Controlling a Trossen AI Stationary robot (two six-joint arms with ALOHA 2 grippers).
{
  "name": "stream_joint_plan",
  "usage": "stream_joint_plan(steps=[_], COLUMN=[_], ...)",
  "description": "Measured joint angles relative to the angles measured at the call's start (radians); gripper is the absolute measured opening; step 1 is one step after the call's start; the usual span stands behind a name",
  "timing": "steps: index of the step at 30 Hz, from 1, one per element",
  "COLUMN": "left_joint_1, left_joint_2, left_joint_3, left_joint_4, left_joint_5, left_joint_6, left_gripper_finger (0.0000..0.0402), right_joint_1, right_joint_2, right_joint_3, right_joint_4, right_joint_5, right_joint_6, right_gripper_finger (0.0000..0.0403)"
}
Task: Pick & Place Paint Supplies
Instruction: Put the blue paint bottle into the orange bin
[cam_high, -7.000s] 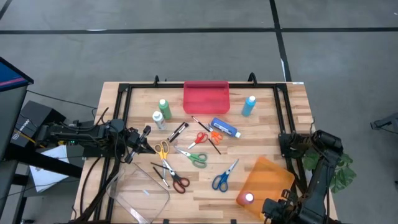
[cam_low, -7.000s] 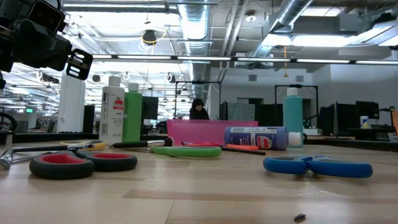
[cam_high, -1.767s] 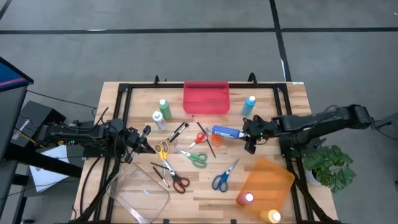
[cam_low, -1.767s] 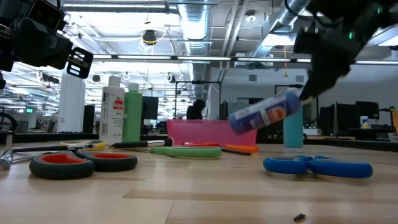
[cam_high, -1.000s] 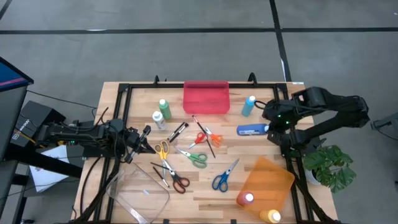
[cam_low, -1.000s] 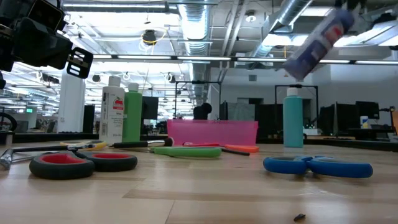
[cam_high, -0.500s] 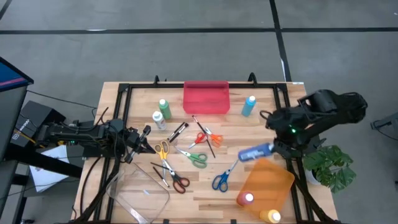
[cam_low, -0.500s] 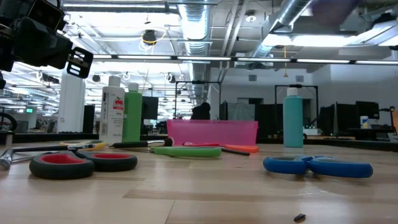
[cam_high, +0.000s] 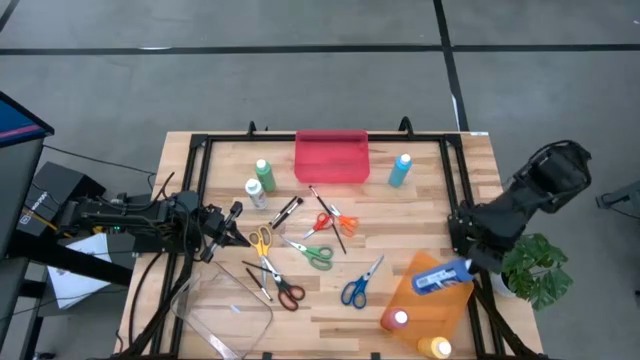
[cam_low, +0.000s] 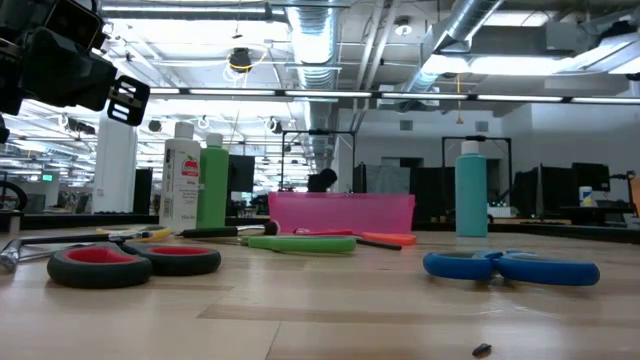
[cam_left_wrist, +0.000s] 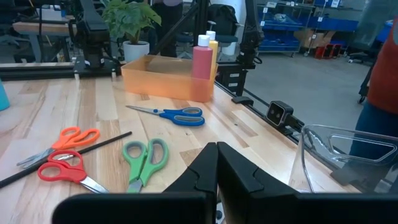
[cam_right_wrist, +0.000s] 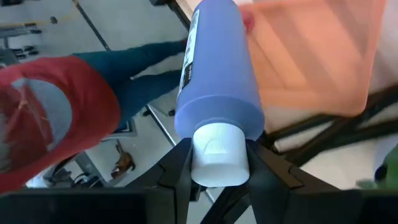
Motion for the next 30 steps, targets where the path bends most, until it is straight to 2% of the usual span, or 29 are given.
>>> stream_joint_plan(steps=[11, 18, 30], left_joint_1=[0.0, 0.0, 0.0], left_joint_2=[0.0, 0.0, 0.0], left_joint_3=[0.0, 0.0, 0.0], left_joint_4=[0.0, 0.0, 0.001], left_joint_5=[0.0, 0.0, 0.0], left_joint_6=[0.0, 0.0, 0.0], left_gripper_finger=[0.0, 0.0, 0.0], right_joint_1=[0.106, 0.11, 0.087], right_joint_2=[0.155, 0.278, 0.422], right_joint_3=[-0.001, -0.001, -0.001], right_joint_4=[0.003, 0.003, 0.003], right_joint_5=[-0.04, -0.115, -0.147], right_joint_6=[0.171, 0.16, 0.078], right_gripper_finger=[0.0114, 0.0114, 0.0114])
